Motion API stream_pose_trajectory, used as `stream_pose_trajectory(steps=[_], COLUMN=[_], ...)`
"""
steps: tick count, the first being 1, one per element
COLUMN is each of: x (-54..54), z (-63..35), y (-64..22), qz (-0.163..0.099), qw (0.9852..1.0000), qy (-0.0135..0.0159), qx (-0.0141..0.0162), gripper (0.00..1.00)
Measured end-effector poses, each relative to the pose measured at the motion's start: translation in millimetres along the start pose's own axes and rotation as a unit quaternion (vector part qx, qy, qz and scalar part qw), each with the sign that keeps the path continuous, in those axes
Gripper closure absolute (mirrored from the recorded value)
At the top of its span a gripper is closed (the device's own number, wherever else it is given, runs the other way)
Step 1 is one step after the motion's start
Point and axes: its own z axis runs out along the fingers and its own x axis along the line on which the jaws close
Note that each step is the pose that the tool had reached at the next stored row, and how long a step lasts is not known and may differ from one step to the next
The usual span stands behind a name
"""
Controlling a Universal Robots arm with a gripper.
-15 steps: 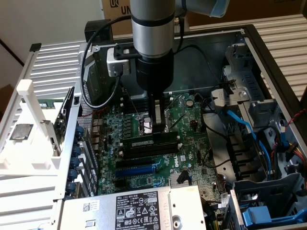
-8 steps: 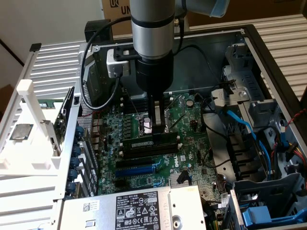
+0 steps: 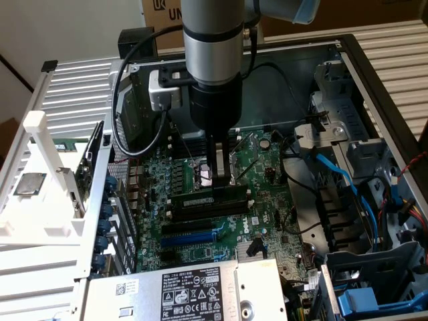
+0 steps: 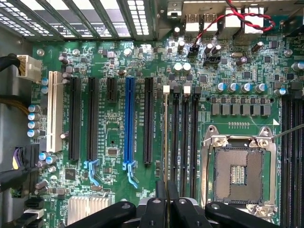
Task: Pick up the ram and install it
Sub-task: 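Insert the ram into the slot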
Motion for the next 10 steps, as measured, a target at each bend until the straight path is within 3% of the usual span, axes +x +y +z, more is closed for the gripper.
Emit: stream_pose_trajectory(steps=[10], x=[0.6], z=[0.6], y=[-0.1], qz=[0.004], qw=[1.0000], qy=[-0.0001], qx=[-0.0002], gripper=[0.88])
